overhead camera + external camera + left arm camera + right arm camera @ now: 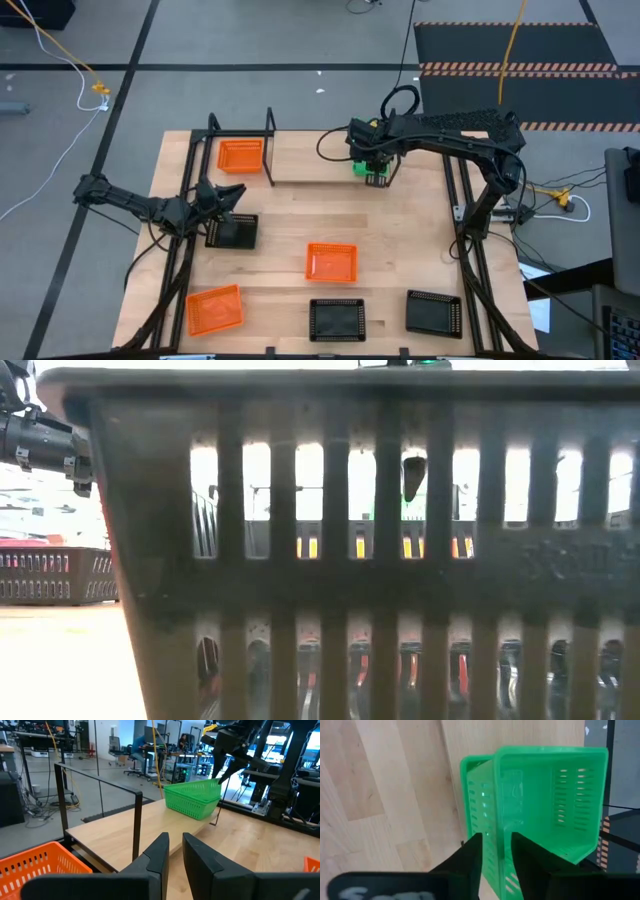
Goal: Stack baskets on shelf by color
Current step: Stack the green bin on top of the green bins on the shelf, then put the bottom right orange bin on the shelf
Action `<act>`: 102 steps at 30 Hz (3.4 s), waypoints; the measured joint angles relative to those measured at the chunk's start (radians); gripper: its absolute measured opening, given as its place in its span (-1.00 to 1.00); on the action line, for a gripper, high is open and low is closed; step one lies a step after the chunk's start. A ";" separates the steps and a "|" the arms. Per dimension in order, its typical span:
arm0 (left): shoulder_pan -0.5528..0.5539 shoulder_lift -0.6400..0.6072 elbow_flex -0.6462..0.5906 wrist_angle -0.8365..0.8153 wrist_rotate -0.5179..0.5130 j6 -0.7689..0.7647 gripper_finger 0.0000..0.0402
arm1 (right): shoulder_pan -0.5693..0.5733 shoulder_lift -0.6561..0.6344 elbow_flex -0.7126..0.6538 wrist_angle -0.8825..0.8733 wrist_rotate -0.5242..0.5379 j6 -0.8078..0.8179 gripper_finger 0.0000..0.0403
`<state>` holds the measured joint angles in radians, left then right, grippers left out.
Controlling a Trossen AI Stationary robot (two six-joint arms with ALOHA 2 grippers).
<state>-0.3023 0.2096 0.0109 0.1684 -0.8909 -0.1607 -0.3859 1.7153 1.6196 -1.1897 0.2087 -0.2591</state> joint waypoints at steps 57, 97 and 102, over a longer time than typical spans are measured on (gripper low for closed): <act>0.000 0.000 0.000 0.000 0.000 -0.007 -0.72 | 0.025 -0.026 -0.151 0.176 0.006 -0.154 -0.63; -0.001 0.000 0.000 0.034 0.061 0.006 -0.72 | 0.756 -0.162 -0.593 0.747 -0.006 -0.725 -0.63; -0.001 0.000 0.000 0.029 0.062 -0.007 -0.72 | 0.747 -0.105 -0.592 0.769 -0.028 -0.809 -0.63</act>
<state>-0.3035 0.2096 0.0109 0.1970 -0.8294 -0.1679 0.3607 1.6099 1.0271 -0.4202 0.1806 -1.0681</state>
